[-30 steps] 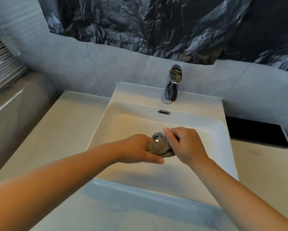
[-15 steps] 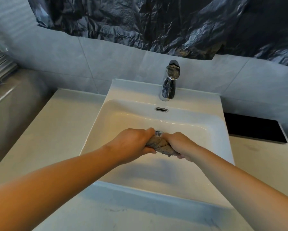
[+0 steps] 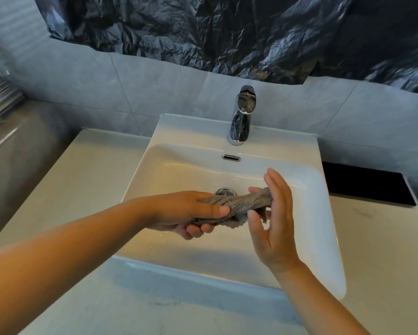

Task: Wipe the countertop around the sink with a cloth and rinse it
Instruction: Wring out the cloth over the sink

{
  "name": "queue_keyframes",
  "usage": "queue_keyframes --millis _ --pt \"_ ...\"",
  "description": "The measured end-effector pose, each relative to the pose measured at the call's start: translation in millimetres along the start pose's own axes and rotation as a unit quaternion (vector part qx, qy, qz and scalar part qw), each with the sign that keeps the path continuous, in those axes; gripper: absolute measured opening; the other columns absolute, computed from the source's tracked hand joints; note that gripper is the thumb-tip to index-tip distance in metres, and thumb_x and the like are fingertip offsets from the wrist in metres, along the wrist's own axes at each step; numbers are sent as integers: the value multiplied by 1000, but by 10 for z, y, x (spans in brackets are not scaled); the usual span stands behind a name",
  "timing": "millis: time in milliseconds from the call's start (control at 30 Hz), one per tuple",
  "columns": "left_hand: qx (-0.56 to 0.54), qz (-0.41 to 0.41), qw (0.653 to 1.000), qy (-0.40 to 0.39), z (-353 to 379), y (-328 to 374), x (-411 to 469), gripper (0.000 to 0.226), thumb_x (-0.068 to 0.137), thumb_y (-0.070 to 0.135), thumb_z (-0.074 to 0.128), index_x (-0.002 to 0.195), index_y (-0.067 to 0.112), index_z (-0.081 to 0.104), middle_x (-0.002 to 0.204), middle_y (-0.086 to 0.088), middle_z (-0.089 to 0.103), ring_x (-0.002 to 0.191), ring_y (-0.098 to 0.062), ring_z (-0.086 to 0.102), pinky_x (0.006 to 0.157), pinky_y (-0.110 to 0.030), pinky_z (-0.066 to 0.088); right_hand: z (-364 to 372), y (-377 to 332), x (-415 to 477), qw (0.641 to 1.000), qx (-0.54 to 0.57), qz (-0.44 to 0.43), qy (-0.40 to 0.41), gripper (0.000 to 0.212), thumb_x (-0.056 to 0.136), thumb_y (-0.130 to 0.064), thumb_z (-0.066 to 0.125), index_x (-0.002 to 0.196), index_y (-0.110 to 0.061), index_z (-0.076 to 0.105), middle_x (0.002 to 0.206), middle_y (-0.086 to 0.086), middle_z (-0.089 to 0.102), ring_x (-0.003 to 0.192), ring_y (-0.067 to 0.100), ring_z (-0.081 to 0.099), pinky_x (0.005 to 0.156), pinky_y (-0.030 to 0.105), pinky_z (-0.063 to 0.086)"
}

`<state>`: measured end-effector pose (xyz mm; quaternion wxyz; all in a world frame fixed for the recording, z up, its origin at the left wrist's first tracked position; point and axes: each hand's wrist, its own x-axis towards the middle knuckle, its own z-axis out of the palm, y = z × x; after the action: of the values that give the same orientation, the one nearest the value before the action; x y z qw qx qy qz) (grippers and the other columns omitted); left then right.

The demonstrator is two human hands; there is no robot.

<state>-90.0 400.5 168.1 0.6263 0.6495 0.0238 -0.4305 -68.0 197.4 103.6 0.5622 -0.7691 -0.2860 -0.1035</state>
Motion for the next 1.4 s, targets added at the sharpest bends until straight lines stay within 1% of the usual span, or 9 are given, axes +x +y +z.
queue_keyframes --millis 100,200,400,700,867,1000,1133,1233,1400 --pt "-47 -30 997 -55 -21 40 3 30 92 42 52 107 17 48 67 1 39 50 -8 26 42 -15 23 41 -30 173 996 -42 -65 46 49 88 -27 45 134 -12 39 132 12 45 124 9 43 97 12 38" --pt "-25 -43 997 -65 -20 63 -1 29 93 41 50 107 16 46 67 1 38 49 -8 26 41 -15 24 38 -33 287 992 -56 -105 31 33 88 -23 44 113 -5 55 100 8 60 93 5 54 77 14 45" --pt "173 -37 982 65 160 113 62 32 88 44 59 88 13 51 65 -1 47 49 -11 35 46 -20 33 54 122 365 990 -125 -70 -2 39 94 -31 37 58 -19 46 55 -17 38 50 6 37 48 15 28" --pt "565 4 789 241 303 7 245 25 93 50 46 98 25 48 66 12 41 59 -8 42 53 -23 30 122 274 341 968 -97 166 -159 53 87 -41 33 59 -7 63 53 7 56 54 24 53 50 35 43" --pt "652 20 718 241 276 -45 337 39 95 49 39 112 15 49 82 0 59 63 -18 44 61 -27 33 134 348 339 928 -1 322 -186 44 86 -35 41 48 -19 54 49 -5 49 57 15 48 59 29 42" --pt "678 35 694 239 262 -119 374 43 96 50 37 115 13 47 93 -7 65 64 -20 45 60 -29 35 116 278 377 879 10 423 -221 42 94 -30 40 58 -10 50 48 2 50 46 11 46 41 14 33" --pt "637 42 727 252 259 -134 367 39 94 50 41 116 18 46 90 -4 63 66 -17 48 61 -28 39 74 209 382 864 6 448 -230 42 94 -33 38 58 -13 49 46 0 47 43 13 40 43 20 29" --pt "459 68 848 257 299 -135 333 34 92 44 52 118 22 49 89 4 59 69 -13 56 59 -25 48 22 162 379 897 -51 377 -224 44 97 -40 37 65 -14 54 57 2 50 53 16 44 50 24 34" --pt "128 29 964 231 227 -109 246 27 91 33 59 108 13 61 95 -10 66 73 -17 70 64 -26 57 -244 41 286 915 103 352 -168 51 85 -56 48 130 -33 41 117 1 58 77 15 66 58 21 55"
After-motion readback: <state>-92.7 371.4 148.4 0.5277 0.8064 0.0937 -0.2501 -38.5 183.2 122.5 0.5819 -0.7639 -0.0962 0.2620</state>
